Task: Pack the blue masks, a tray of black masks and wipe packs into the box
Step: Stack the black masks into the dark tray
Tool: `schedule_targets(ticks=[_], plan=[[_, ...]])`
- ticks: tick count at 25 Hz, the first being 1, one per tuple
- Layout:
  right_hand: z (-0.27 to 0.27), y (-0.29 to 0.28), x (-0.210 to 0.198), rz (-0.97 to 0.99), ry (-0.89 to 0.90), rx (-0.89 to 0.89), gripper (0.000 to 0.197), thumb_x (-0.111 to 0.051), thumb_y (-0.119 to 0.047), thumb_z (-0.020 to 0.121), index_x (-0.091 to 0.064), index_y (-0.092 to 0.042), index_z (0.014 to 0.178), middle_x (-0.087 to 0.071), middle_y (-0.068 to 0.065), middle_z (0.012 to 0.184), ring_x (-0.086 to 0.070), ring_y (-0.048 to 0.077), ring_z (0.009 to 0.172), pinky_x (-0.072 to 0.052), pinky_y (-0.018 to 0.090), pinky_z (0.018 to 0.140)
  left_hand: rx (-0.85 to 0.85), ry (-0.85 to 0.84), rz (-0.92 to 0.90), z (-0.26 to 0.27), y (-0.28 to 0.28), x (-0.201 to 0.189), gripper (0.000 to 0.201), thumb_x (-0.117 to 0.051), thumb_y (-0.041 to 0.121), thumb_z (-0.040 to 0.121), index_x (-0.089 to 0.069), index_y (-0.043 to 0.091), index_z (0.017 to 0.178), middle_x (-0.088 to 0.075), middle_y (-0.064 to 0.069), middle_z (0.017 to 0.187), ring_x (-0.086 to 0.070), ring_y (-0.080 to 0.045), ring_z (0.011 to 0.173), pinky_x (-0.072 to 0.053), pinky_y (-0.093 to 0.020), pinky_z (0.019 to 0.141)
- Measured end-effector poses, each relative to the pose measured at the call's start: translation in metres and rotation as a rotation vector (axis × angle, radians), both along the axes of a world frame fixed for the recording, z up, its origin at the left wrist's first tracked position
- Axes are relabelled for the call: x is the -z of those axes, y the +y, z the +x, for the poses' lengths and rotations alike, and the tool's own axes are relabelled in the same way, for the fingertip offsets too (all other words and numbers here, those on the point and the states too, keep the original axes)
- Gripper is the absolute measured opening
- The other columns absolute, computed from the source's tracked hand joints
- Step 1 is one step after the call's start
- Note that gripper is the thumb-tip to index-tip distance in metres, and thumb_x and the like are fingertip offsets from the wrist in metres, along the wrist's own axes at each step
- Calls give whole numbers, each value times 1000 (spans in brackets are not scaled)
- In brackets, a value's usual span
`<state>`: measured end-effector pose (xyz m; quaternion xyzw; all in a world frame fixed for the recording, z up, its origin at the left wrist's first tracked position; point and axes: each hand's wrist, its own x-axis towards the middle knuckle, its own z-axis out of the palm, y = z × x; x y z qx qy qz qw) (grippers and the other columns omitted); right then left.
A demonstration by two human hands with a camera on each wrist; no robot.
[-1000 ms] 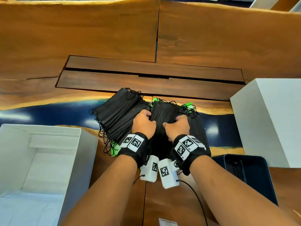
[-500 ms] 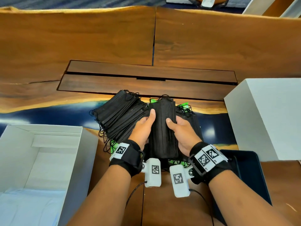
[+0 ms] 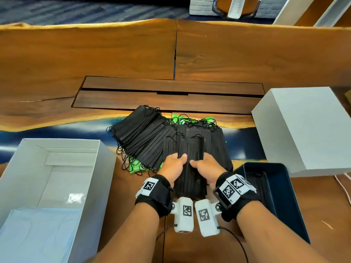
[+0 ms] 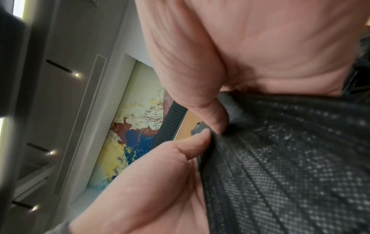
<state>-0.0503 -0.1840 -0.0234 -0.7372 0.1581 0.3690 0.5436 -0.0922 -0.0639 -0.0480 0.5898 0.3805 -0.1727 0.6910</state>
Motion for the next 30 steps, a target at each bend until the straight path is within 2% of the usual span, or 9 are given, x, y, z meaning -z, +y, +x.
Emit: schedule_targets(ticks=[4, 7, 10, 13, 15, 20, 24, 27, 30], plan=[[5, -6, 1, -17, -34, 22, 27, -58, -14, 92, -55, -10, 118, -64, 15, 116, -64, 30, 103, -55, 51, 89, 18, -24, 50, 3, -5, 0, 63, -61, 58, 75, -63, 16, 121, -70, -8, 117, -67, -28, 105, -54, -49, 93], [11, -7, 2, -132, -199, -56, 18, -61, -14, 90, -62, -12, 108, -67, 12, 112, -64, 29, 103, -54, 49, 92, 52, -89, 136, 11, -12, -9, 30, -62, 35, 91, -67, 14, 111, -72, -8, 105, -68, -27, 97, -56, -47, 89], [28, -13, 1, -316, -347, 61, 18, -68, -21, 87, -62, -12, 100, -64, 7, 105, -62, 27, 105, -50, 43, 97, -13, -112, 248, 30, -6, -4, 22, -68, 22, 89, -65, 10, 107, -70, -7, 103, -68, -27, 95, -58, -49, 84], [43, -16, 6, -457, -334, 9, 40, -70, -28, 86, -59, -10, 120, -64, 8, 118, -59, 29, 113, -48, 36, 98, -12, -70, 350, 43, 1, 1, 28, -72, 14, 86, -60, 14, 111, -65, -4, 110, -65, -25, 99, -57, -44, 88], [46, -16, 16, -546, -313, -66, 51, -71, -32, 83, -54, -10, 126, -62, 9, 123, -58, 29, 116, -46, 36, 97, 49, -46, 500, 45, 2, 3, 39, -73, 18, 85, -57, 15, 121, -60, -3, 120, -61, -22, 106, -51, -32, 91], [48, -14, 31, -553, -344, -79, 50, -75, -35, 78, -58, -13, 119, -59, 9, 122, -59, 28, 111, -49, 37, 94, 82, -5, 588, 44, -2, 15, 56, -73, 23, 85, -49, 12, 135, -50, -8, 133, -55, -24, 116, -44, -30, 89], [50, -6, 25, -555, -414, -131, 45, -71, -33, 83, -58, -12, 121, -61, 8, 119, -60, 28, 110, -48, 35, 89, 38, -24, 573, 48, -2, 15, 59, -73, 23, 85, -47, 12, 136, -54, -8, 124, -55, -25, 116, -46, -33, 93], [47, -1, 26, -564, -433, -238, 24, -65, -34, 86, -59, -15, 98, -64, 5, 92, -64, 29, 95, -47, 31, 73, 51, -6, 561, 47, -1, 16, 55, -71, 30, 85, -49, 16, 134, -60, -1, 107, -59, -21, 103, -49, -33, 88], [44, -1, 22, -542, -456, -234, 20, -63, -33, 89, -57, -16, 98, -61, 5, 95, -61, 27, 96, -41, 28, 73, 68, 17, 555, 44, -1, 17, 52, -69, 37, 85, -52, 18, 131, -62, -4, 117, -61, -24, 105, -51, -37, 91]])
